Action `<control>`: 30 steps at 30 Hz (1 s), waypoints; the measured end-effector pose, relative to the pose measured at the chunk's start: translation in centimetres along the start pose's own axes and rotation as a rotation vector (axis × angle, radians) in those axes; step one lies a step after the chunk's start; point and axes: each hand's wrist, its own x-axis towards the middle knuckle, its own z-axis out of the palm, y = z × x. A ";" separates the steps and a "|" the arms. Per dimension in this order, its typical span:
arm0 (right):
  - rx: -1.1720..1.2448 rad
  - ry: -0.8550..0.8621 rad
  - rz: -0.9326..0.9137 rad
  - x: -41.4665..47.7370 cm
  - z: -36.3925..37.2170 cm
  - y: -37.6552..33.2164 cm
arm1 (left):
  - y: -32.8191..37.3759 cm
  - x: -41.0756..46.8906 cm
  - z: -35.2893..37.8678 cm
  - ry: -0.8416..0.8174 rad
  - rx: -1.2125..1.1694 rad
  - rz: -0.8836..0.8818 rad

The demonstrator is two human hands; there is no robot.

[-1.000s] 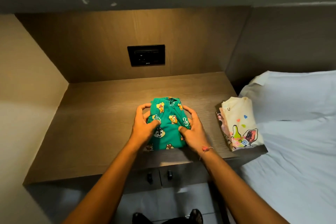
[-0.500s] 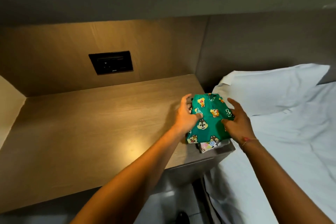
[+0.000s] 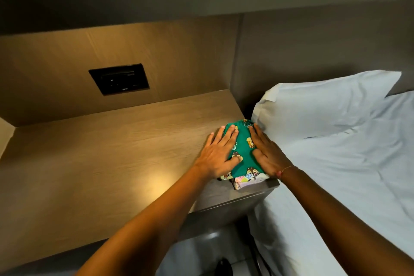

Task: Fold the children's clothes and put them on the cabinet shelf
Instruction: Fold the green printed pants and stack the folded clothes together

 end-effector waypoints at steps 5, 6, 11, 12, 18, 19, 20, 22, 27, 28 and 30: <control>0.213 0.009 0.031 -0.8 0.5 -0.4 | 0.5 0.0 1.0 0.017 -0.096 -0.030; 0.191 0.035 0.040 -1.0 0.4 -0.5 | 0.6 -0.3 1.0 0.043 -0.124 -0.057; 0.289 0.325 0.282 -1.6 1.1 -1.3 | 2.8 -1.8 1.6 0.219 -0.288 -0.484; 0.314 0.283 0.322 -1.5 1.5 -1.6 | 3.5 -1.6 1.6 0.203 -0.338 -0.524; 0.253 0.223 0.412 -1.3 3.2 -3.2 | 5.5 -0.7 1.6 0.290 -0.559 -0.549; 0.295 0.209 0.400 -1.2 3.1 -3.4 | 5.5 -0.6 1.6 0.297 -0.591 -0.546; 0.363 0.201 0.380 -1.1 3.0 -3.6 | 5.3 -0.6 1.5 0.294 -0.650 -0.547; 0.542 0.201 0.326 -1.2 2.8 -4.1 | 4.8 -0.7 1.0 0.304 -0.883 -0.560; 1.046 0.183 0.206 -1.0 4.7 -9.0 | 1.3 -4.6 -1.8 0.409 -1.165 -0.512; 1.052 0.172 0.184 -0.8 5.5 -10.7 | 0.1 -6.2 -2.5 0.452 -1.139 -0.501; 0.912 0.123 0.164 -0.2 7.2 -14.5 | -2.9 -9.6 -3.7 0.534 -1.075 -0.523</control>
